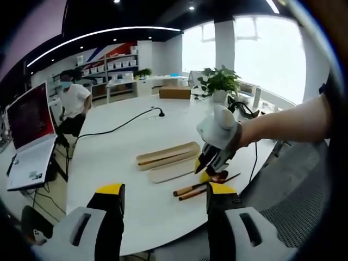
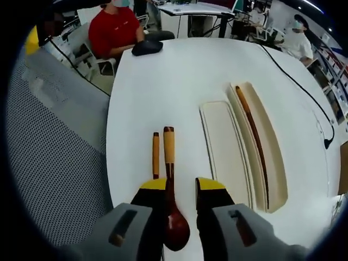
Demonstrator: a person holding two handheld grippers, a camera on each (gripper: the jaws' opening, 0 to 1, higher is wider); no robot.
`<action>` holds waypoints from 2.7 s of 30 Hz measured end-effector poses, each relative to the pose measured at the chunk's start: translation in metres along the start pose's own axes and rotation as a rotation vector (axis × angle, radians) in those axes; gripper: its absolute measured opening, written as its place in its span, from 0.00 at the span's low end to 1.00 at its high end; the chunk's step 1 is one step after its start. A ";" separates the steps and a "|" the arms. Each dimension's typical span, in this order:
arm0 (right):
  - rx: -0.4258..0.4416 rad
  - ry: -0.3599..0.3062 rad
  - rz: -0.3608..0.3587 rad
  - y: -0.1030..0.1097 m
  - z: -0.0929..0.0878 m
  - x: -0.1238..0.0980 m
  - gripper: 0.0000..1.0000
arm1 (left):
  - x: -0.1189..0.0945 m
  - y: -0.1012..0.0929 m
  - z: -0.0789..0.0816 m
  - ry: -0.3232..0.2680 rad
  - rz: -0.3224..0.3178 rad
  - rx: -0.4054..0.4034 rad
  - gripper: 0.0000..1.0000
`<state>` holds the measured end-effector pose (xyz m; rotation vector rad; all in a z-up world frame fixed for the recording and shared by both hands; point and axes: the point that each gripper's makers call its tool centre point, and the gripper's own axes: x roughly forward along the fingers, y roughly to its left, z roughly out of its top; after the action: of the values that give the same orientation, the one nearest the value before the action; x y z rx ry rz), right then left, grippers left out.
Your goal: Arrange the utensils inside the cutlery case until each visible utensil rests in its matching compartment.
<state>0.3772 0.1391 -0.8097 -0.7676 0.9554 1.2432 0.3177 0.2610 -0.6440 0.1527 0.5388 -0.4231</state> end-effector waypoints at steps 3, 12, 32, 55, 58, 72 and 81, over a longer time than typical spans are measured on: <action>-0.007 0.010 0.016 0.005 -0.001 0.003 0.15 | 0.000 0.000 0.000 0.002 -0.001 0.000 0.62; -0.019 0.039 0.040 0.011 -0.007 0.008 0.15 | 0.001 -0.001 -0.001 0.007 -0.007 -0.002 0.62; -0.043 0.050 0.124 0.034 -0.002 0.007 0.11 | 0.001 0.000 -0.001 0.014 -0.003 0.012 0.62; -0.106 0.149 0.128 0.040 -0.022 0.013 0.11 | 0.001 0.000 -0.002 0.012 -0.004 0.008 0.61; -0.115 0.157 0.123 0.039 -0.023 0.013 0.10 | 0.001 -0.001 -0.002 0.015 -0.005 0.009 0.61; -0.143 0.187 0.097 0.035 -0.026 0.013 0.07 | 0.000 0.000 -0.002 0.011 0.000 0.010 0.61; -0.141 0.221 0.087 0.031 -0.037 0.008 0.04 | 0.000 0.000 -0.002 0.011 0.000 0.010 0.61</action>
<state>0.3405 0.1152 -0.8323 -0.9987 1.0973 1.3309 0.3172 0.2611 -0.6455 0.1648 0.5474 -0.4256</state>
